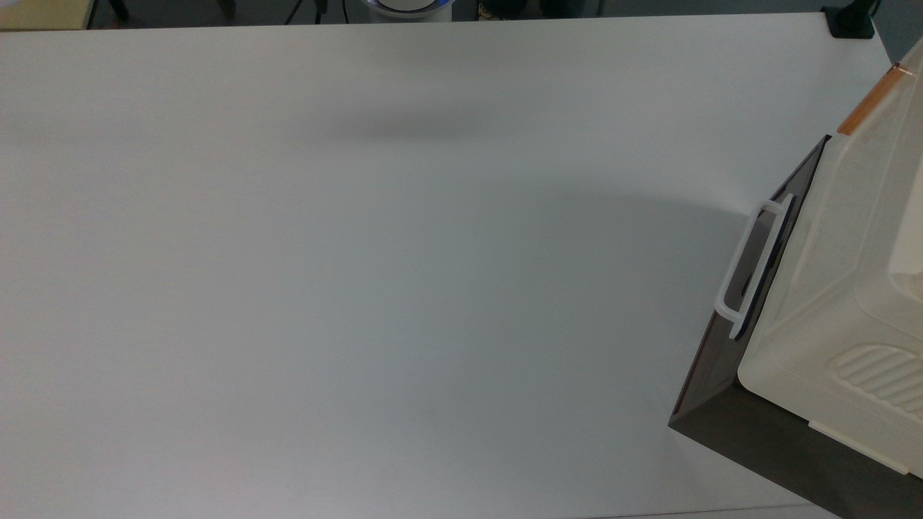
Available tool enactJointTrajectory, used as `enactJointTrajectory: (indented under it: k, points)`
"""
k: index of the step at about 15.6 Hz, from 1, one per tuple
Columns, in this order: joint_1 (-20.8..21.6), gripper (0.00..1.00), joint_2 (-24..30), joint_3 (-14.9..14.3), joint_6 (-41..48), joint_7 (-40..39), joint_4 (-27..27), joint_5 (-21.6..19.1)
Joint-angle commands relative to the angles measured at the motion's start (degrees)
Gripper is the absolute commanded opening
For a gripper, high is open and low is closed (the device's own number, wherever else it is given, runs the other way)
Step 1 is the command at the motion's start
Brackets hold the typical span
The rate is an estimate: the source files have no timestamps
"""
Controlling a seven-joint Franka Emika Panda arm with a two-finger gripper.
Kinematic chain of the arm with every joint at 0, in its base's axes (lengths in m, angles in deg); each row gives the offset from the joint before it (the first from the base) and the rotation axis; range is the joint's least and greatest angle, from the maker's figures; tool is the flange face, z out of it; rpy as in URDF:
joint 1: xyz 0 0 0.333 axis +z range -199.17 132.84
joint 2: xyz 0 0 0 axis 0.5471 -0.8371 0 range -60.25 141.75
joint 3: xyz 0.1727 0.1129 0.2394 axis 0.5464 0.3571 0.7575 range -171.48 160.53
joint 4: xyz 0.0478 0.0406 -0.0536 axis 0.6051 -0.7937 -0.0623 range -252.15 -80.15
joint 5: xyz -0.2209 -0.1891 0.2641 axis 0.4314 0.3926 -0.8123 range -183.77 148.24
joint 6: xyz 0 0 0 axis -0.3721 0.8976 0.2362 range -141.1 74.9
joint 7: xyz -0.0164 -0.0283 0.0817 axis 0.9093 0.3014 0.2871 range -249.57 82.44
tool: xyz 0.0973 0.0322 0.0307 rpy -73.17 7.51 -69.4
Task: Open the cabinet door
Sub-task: 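Move the gripper toward the cabinet door's edge by the orange knob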
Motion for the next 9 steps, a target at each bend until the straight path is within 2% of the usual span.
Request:
enactJointTrajectory:
  k: [1,9]
  points:
    - [3.03,1.0,0.06,-0.03,-1.23,-10.42,-0.28,-4.26]
    - [13.83,1.0,-0.73,-0.11,-12.65,-14.4,-0.36,-4.71]
